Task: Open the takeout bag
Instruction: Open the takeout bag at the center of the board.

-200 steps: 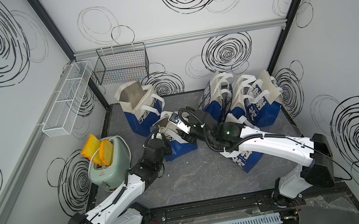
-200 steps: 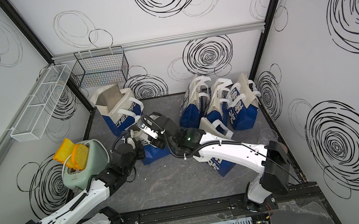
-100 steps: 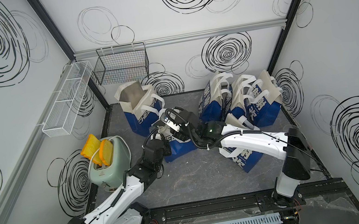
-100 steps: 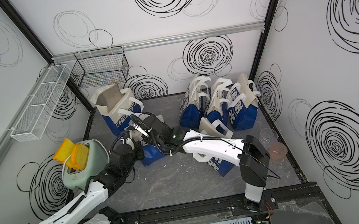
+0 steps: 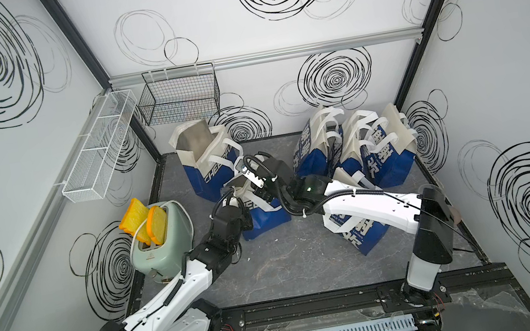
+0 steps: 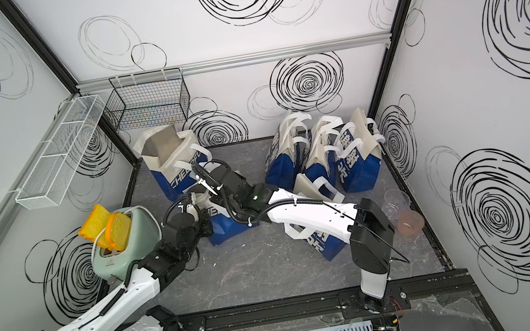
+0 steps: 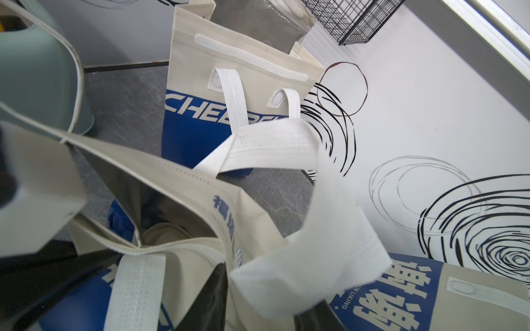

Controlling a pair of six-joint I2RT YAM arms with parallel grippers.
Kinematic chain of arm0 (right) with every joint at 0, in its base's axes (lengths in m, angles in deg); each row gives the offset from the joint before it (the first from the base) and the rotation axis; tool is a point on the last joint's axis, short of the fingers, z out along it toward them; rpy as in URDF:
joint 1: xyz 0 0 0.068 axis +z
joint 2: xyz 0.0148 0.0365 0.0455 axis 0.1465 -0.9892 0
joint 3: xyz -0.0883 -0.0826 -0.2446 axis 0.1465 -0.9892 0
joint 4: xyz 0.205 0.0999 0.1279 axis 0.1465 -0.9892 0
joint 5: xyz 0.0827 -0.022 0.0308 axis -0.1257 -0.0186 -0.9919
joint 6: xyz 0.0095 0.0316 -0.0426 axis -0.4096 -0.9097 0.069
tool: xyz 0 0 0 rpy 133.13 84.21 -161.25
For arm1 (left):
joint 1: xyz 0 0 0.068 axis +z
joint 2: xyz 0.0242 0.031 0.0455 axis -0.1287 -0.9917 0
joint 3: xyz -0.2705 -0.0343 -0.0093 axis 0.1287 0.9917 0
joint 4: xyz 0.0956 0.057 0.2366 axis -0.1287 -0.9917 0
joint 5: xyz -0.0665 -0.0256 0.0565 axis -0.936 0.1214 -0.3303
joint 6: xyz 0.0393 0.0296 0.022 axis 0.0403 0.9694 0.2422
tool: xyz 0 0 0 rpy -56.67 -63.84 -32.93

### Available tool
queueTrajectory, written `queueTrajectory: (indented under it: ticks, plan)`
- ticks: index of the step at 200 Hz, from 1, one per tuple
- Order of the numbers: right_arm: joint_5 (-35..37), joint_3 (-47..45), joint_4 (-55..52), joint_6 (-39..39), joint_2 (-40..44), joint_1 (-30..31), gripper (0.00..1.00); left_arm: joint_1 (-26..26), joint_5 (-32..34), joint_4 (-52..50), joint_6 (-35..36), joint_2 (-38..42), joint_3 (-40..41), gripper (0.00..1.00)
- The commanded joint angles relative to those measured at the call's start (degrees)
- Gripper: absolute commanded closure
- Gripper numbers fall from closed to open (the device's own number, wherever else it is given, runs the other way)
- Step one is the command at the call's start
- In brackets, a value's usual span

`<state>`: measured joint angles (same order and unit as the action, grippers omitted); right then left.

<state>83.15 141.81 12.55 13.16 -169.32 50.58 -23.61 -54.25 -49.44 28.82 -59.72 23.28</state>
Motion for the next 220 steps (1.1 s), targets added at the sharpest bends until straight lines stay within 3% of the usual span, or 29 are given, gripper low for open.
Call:
queueTrajectory:
  ticks: [1,57,70,86,166,220]
  plan:
    - [0.49,1.59,0.74,0.38,-1.36,-0.38,0.65,0.42,-0.05,-2.23,1.20,0.01,1.04,1.00]
    - [-0.30,-0.42,0.74,0.39,-1.53,-0.34,0.69,0.91,-0.32,-1.77,1.55,-0.28,1.04,1.00]
    - [0.30,-0.56,0.88,0.31,-1.59,-0.42,0.79,1.03,-0.48,-1.70,1.55,-0.42,1.04,1.00]
    - [1.35,0.09,0.47,0.29,-1.82,-0.65,1.00,1.12,-0.82,-1.56,1.65,-0.80,0.95,1.00]
    - [0.32,3.53,-5.94,2.00,2.29,-5.60,1.00,4.07,-0.94,-4.12,0.70,-4.74,0.16,1.00]
    - [-1.30,11.48,-12.06,2.17,2.06,-8.01,1.00,5.49,1.27,-6.99,0.63,-8.65,-2.33,1.00]
